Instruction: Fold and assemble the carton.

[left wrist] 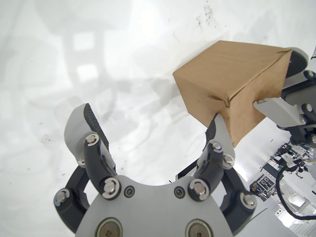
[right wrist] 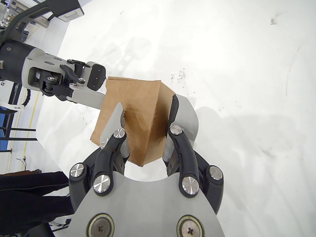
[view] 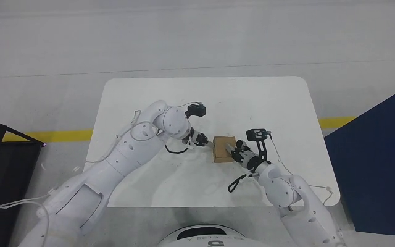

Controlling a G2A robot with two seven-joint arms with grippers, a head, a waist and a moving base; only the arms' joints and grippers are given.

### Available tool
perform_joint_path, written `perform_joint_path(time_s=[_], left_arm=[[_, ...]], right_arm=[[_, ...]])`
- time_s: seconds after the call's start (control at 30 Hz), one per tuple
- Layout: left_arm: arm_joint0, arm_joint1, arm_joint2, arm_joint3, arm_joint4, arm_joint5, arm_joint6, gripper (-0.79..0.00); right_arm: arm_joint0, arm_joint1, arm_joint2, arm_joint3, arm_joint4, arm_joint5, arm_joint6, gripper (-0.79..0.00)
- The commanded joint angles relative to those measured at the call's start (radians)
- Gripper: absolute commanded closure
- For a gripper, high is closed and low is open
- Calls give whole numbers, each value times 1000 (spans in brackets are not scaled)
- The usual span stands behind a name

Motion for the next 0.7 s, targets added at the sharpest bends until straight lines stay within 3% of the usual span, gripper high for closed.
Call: perform_joint_path(time_s=[0.0,0.3,0.67], left_arm=[[-4,-4,9,0,2,-4,-4,-785],[-17,-24,30,29,-6,-13,14,-785],[40,11,-73,-55,-33,-67,51,-785]], right_arm=[[-2,0,0,0,4,0,-3,-348],[-18,0,7,-1,18,-6,-15,-351],[-34,-2,84,-10,278,-27,-11,-391]])
